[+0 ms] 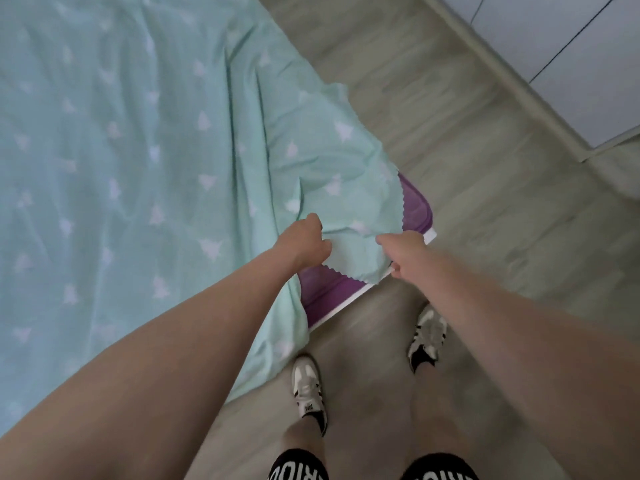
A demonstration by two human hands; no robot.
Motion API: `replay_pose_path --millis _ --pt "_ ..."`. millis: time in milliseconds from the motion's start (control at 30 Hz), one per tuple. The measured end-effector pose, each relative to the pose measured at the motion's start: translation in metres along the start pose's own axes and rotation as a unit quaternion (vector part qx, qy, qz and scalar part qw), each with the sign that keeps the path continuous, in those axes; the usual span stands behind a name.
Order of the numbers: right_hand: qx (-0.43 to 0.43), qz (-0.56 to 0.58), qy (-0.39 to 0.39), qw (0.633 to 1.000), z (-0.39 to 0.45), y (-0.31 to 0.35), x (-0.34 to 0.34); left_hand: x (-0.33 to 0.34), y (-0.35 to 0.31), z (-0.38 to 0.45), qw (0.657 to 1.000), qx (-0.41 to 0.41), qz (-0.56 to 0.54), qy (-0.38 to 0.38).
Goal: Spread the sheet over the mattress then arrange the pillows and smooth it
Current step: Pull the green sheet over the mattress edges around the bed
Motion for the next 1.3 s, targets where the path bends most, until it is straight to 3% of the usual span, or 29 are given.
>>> replay_pose_path --millis 167,333,500,733,967,1133,1300 --pt "0.034 -0.044 0.058 0.997 0.076 0.019 -0.002 0.012 -0.012 0.042 0.981 -0.112 -0.155 0.014" --pt "0.034 -0.136 0.105 0.985 0.136 0.027 -0.004 0.045 -0.011 0.075 0.958 -0.199 -0.205 -0.001" --pt "0.046 -0.178 0.166 0.969 0.217 -0.014 0.011 0.085 -0.006 0.080 0.931 -0.262 -0.255 0.008" --pt "0.020 -0.130 0.113 0.985 0.162 0.012 0.009 0.127 -0.002 0.059 0.881 -0.315 -0.351 -0.019" --pt "-0.053 -0.013 0.110 0.992 0.119 0.028 -0.011 0.103 -0.019 0.031 0.889 -0.296 -0.343 -0.065" --pt "-0.121 -0.067 0.078 0.987 0.093 0.041 -0.061 0.075 -0.044 0.007 0.902 -0.270 -0.327 -0.084" --pt "-0.142 -0.101 0.048 0.984 0.090 0.039 -0.129 0.066 -0.090 -0.010 0.933 -0.230 -0.272 -0.054"
Point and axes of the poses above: each hand's wrist, its own z-axis towards the middle knuckle, its own x-axis out of the palm, y = z × x, the point moved 4 cm from there along z, towards the middle knuckle, and after that the axes turned 6 degrees about -x, right-handed, at the moved point
